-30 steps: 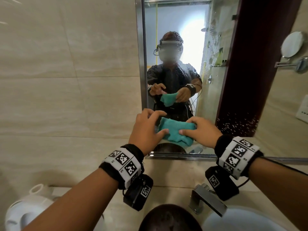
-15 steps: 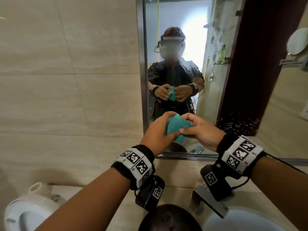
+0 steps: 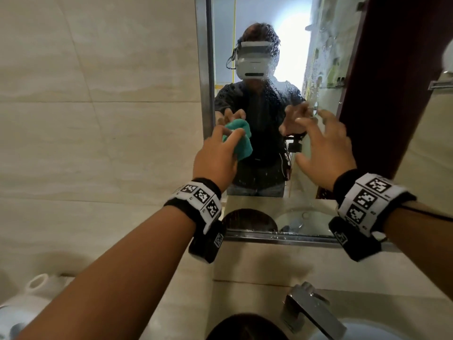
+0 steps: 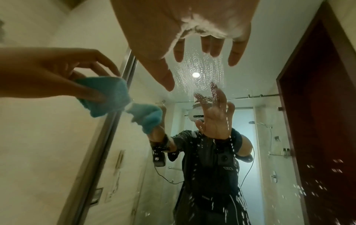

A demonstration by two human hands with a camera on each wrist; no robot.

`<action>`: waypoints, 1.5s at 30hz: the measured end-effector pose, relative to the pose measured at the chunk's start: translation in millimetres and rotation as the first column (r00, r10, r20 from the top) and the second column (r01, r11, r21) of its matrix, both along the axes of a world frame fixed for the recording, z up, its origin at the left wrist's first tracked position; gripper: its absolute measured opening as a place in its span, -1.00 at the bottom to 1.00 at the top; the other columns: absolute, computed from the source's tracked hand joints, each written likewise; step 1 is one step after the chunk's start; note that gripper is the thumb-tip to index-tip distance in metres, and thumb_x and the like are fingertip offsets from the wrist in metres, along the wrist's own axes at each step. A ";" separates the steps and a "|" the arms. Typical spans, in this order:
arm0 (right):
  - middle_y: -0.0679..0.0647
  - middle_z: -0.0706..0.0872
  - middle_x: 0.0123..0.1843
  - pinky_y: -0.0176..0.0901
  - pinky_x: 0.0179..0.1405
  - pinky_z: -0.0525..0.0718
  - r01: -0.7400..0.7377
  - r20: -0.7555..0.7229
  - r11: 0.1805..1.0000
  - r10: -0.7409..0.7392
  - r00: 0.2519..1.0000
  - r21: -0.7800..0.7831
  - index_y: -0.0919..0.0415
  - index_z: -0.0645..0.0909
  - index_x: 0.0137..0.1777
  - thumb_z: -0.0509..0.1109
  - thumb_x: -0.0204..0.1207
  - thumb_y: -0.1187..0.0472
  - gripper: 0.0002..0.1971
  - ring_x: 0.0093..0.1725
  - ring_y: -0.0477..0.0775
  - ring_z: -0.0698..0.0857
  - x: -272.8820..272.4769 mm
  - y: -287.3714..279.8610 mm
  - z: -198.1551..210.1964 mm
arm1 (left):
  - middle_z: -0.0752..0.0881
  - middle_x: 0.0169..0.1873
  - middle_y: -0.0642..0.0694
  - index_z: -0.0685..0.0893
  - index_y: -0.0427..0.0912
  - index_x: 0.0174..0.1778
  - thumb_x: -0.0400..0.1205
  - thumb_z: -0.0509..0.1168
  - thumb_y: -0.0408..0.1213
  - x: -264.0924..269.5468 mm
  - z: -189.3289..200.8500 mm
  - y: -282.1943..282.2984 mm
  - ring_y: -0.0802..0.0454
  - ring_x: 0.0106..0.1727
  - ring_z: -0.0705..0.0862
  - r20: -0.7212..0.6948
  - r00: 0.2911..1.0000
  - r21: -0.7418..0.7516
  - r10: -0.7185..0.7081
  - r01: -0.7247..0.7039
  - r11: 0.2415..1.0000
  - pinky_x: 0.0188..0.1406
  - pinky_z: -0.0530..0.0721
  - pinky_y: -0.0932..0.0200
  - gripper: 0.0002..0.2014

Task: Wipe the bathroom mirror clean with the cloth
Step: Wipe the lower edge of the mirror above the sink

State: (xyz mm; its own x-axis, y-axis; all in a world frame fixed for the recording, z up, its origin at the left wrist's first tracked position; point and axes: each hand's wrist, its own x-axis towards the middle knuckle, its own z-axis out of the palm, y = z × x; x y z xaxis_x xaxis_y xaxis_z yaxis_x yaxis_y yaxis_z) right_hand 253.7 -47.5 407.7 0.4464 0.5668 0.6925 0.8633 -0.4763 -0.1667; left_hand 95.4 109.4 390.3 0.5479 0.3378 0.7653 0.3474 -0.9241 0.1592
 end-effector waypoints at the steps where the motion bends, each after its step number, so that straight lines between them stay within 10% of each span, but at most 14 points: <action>1: 0.15 -0.02 0.65 0.31 0.46 0.23 0.019 0.040 0.999 -0.018 0.999 -0.030 -0.09 0.22 0.54 0.48 0.39 0.09 -0.26 0.59 0.30 0.07 5.7 7.2 3.6 | 0.51 0.26 -0.19 0.53 -0.05 0.35 0.54 0.36 -0.34 8.0 3.8 3.5 -0.21 0.06 0.61 0.018 0.999 0.035 0.026 -0.026 0.999 -0.16 0.71 -0.02 -0.56; 7: 0.07 -0.55 0.60 0.53 0.49 -0.05 0.098 0.070 0.976 -0.086 0.994 -0.197 -0.26 -0.20 0.62 0.52 0.33 -0.13 0.06 0.60 0.18 -0.43 31.2 47.3 -5.5 | 0.70 0.13 -0.22 0.72 -0.16 0.18 0.30 0.54 -0.47 59.2 -19.6 27.5 -0.30 0.08 0.66 0.018 0.999 0.259 -0.041 0.035 0.965 -0.07 0.73 -0.10 -0.50; 12: 0.16 -0.50 0.61 0.59 0.43 -0.08 0.139 0.147 0.975 -0.114 0.983 -0.171 -0.22 -0.26 0.63 0.54 0.28 -0.17 0.14 0.59 0.24 -0.44 38.5 55.6 -19.2 | 0.60 0.36 -0.20 0.62 -0.20 0.35 0.34 0.53 -0.51 60.3 -69.0 40.6 -0.27 0.33 0.59 -0.102 0.992 0.370 -0.071 0.105 0.923 0.31 0.57 -0.15 -0.39; 16: 0.18 -0.46 0.63 0.59 0.42 -0.08 0.146 0.159 0.975 -0.119 0.980 -0.170 -0.20 -0.25 0.63 0.54 0.28 -0.18 0.13 0.60 0.26 -0.41 39.1 55.7 -19.5 | 0.55 0.41 -0.19 0.58 -0.18 0.38 0.47 0.32 -0.47 58.4 -30.2 51.6 -0.26 0.38 0.54 -0.090 0.994 0.510 -0.063 0.101 0.854 0.43 0.37 -0.18 -0.49; 21: 0.17 -0.47 0.63 0.59 0.43 -0.10 0.149 0.168 0.976 -0.122 0.978 -0.159 -0.20 -0.27 0.63 0.53 0.29 -0.19 0.14 0.59 0.25 -0.43 42.3 56.5 -21.8 | 0.35 0.55 -0.25 0.37 -0.22 0.53 0.62 0.23 -0.36 72.9 3.4 46.9 -0.31 0.57 0.25 0.170 0.985 0.228 -0.036 -0.004 0.974 0.53 0.23 -0.16 -0.48; 27: 0.15 -0.45 0.64 0.58 0.46 -0.09 0.148 0.194 0.978 -0.119 0.974 -0.145 -0.20 -0.29 0.63 0.49 0.30 -0.22 0.12 0.60 0.23 -0.41 45.5 57.0 -27.6 | 0.48 0.48 -0.15 0.38 -0.14 0.51 0.21 0.63 -0.40 62.9 -123.6 33.3 -0.21 0.45 0.48 -0.280 0.960 0.399 -0.031 0.145 0.905 0.34 0.52 -0.16 -0.07; 37: 0.23 -0.26 0.67 0.47 0.50 0.01 0.150 0.111 0.985 -0.140 0.984 -0.089 -0.04 -0.19 0.67 0.60 0.19 -0.14 0.21 0.65 0.27 -0.18 23.2 51.5 -102.0 | 0.20 0.61 -0.23 0.32 -0.19 0.58 0.48 0.27 -0.65 69.6 -67.1 39.7 -0.29 0.61 0.14 0.023 0.994 0.163 -0.105 0.100 0.982 0.54 0.16 -0.16 -0.29; 45: 0.19 -0.39 0.65 0.59 0.43 0.09 0.210 0.058 0.969 -0.204 0.977 -0.129 -0.05 -0.40 0.62 0.60 0.14 -0.22 0.34 0.62 0.29 -0.32 22.9 68.5 -112.7 | 0.31 0.57 -0.20 0.33 -0.18 0.55 0.61 0.17 -0.07 51.7 -155.6 47.7 -0.21 0.57 0.17 -0.204 0.979 0.298 0.003 0.059 0.953 0.50 0.19 -0.23 -0.43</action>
State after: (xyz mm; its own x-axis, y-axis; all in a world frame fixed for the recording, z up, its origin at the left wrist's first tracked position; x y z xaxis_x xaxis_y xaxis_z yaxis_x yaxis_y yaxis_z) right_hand 276.7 21.0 295.0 0.5345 0.5539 0.6384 0.7485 -0.6610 -0.0531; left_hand 147.1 157.1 234.7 0.7056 0.0909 0.7027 0.3169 -0.9275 -0.1982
